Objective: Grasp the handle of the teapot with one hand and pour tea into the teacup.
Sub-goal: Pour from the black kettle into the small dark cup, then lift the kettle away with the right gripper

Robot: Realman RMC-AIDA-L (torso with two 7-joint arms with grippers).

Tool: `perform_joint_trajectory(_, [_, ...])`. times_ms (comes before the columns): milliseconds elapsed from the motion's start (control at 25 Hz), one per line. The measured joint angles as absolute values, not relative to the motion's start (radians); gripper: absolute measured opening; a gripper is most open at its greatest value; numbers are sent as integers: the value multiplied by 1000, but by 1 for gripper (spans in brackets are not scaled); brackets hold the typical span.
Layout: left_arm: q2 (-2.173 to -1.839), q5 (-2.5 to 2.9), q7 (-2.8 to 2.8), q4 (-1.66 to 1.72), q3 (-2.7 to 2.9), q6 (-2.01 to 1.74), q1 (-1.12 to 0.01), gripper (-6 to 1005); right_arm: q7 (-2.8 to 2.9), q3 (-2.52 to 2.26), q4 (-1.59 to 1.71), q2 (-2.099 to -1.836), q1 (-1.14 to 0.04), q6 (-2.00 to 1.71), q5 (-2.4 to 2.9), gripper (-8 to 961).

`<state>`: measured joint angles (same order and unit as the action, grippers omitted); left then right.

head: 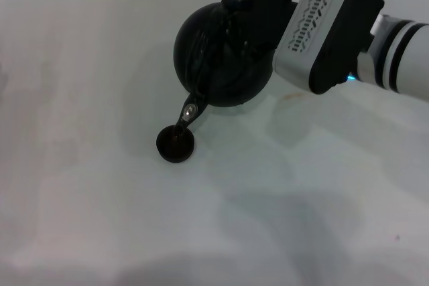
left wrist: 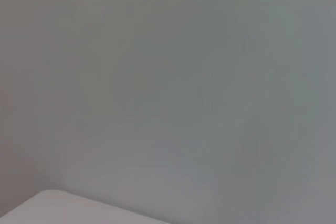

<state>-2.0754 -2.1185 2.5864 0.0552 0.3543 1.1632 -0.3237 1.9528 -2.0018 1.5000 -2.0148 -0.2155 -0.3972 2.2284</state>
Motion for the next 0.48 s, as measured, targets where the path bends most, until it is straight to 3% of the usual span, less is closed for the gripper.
perform_joint_trajectory(480, [-2076, -2119, 2586, 54, 354, 1164, -321, 887, 1890, -2028, 1497, -2017, -188, -336, 2230, 152])
